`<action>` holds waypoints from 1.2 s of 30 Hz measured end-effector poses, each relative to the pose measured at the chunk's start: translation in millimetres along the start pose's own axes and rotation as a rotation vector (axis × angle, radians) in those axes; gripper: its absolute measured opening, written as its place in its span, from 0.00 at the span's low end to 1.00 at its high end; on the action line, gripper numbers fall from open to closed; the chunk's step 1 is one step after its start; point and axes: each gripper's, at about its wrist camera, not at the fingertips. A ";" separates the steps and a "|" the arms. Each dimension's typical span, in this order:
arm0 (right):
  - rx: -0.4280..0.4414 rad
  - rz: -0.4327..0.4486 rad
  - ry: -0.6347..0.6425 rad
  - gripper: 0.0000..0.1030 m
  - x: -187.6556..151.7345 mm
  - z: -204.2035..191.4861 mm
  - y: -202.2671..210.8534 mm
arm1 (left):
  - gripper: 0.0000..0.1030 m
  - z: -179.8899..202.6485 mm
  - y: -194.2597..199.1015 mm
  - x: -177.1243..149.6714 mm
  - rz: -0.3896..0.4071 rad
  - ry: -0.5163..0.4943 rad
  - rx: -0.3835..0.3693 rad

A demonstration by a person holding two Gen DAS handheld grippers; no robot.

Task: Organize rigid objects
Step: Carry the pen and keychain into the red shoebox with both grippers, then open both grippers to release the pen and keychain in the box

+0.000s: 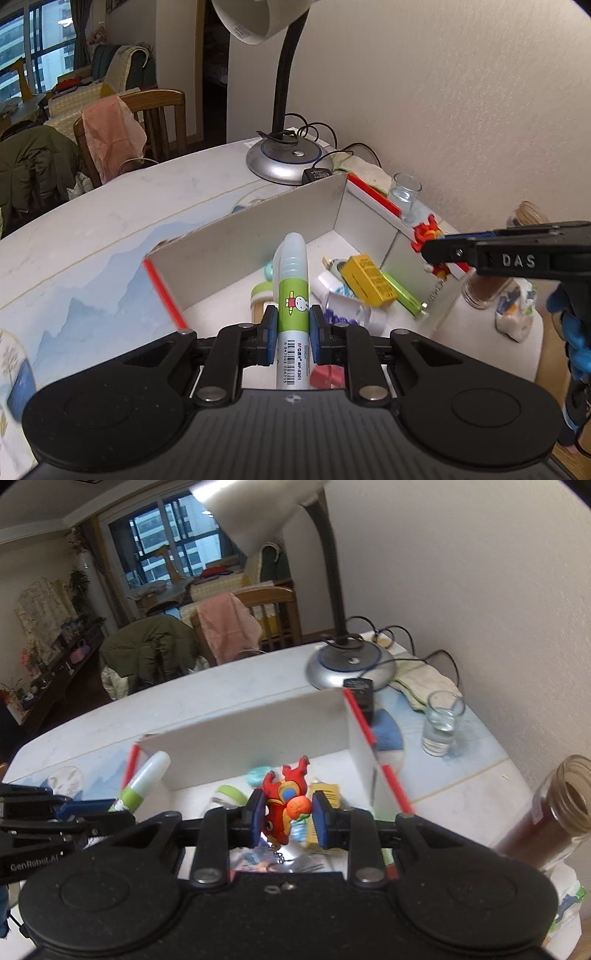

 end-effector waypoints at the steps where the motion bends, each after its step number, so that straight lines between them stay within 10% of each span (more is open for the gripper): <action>1: -0.002 -0.005 -0.002 0.25 -0.1 3.3 -2.9 | 0.17 0.9 -6.4 3.3 -0.005 0.000 0.002; 36: 0.146 -0.199 0.171 0.35 9.0 -5.2 -113.9 | 0.17 -14.3 -113.0 27.7 -0.124 0.054 0.025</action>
Point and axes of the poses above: each gripper's, at about its wrist camera, not at the fingertips, and y roughly against the way its jaws point, z to its right, x to its top, and after that the axes turned 11 degrees about y, right-handed
